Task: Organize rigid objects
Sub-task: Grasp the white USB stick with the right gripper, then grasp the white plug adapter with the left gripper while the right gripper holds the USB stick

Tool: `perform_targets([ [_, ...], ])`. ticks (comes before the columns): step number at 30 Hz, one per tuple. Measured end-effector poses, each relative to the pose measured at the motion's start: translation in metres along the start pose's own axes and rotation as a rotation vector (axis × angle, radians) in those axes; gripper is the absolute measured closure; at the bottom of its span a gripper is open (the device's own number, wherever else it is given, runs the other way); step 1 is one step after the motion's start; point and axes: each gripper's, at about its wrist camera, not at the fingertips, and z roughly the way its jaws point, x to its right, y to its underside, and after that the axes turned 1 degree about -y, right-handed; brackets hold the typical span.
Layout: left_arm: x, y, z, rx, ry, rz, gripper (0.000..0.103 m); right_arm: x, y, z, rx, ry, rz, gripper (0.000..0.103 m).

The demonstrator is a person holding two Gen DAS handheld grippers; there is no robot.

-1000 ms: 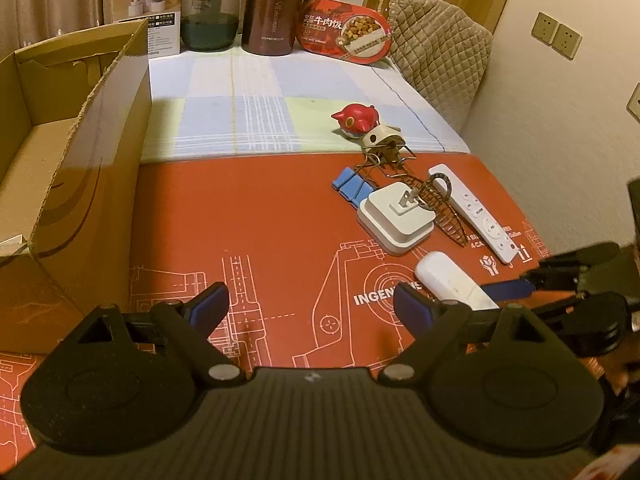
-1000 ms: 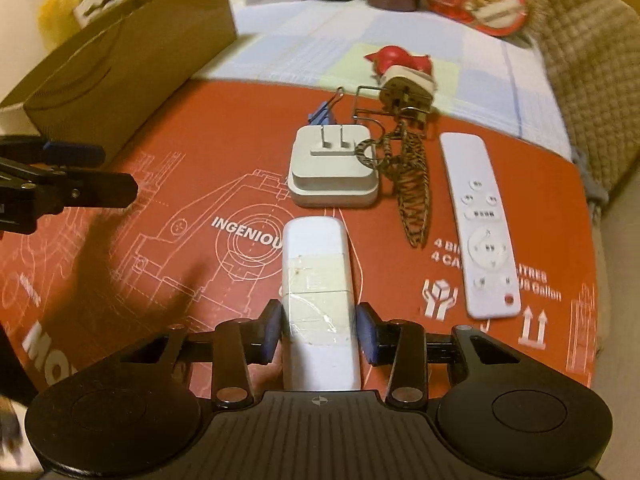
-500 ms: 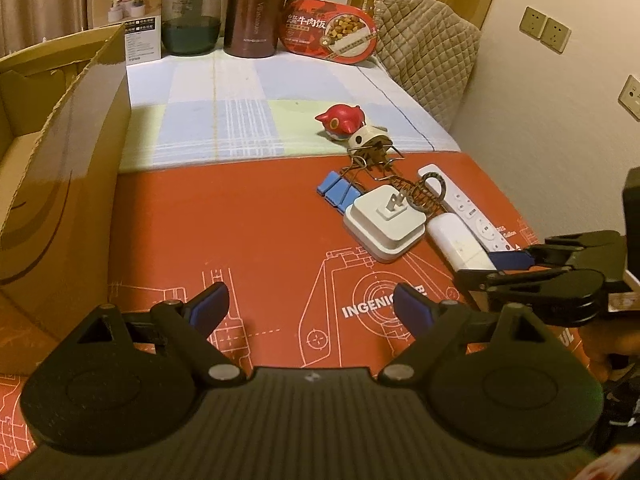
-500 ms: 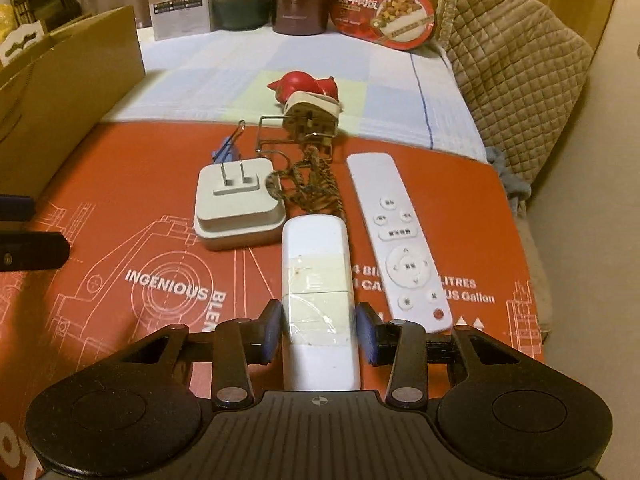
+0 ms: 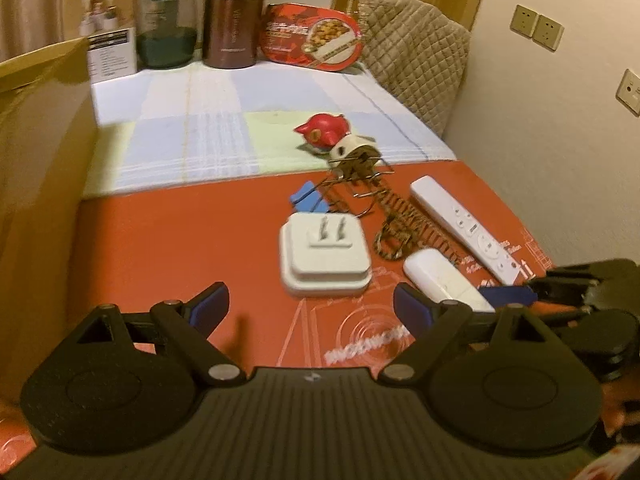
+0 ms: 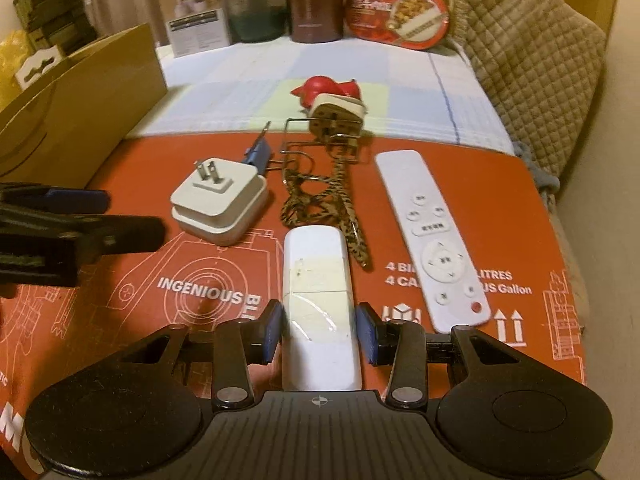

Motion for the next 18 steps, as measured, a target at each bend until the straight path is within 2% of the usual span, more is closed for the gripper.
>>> perform_targets([
  [7, 0.019, -0.011, 0.039, 0.028, -0.028, 0.053, 0.019, 0.004, 0.004, -0.006, 0.016, -0.004, 0.044, 0.066],
  [10, 0.024, -0.012, 0.055, 0.022, -0.073, 0.090, 0.031, 0.003, 0.007, -0.007, 0.023, -0.004, 0.057, 0.066],
  [11, 0.024, -0.011, 0.059, 0.018, -0.082, 0.098, 0.039, 0.003, 0.007, -0.008, 0.025, -0.005, 0.060, 0.066],
  [15, 0.018, -0.003, 0.054, 0.002, -0.090, 0.092, 0.042, 0.000, 0.010, -0.009, 0.031, -0.010, 0.070, 0.066],
  [18, 0.012, 0.011, 0.034, -0.025, -0.095, 0.087, 0.042, -0.006, 0.015, -0.012, 0.033, -0.011, 0.069, 0.066],
])
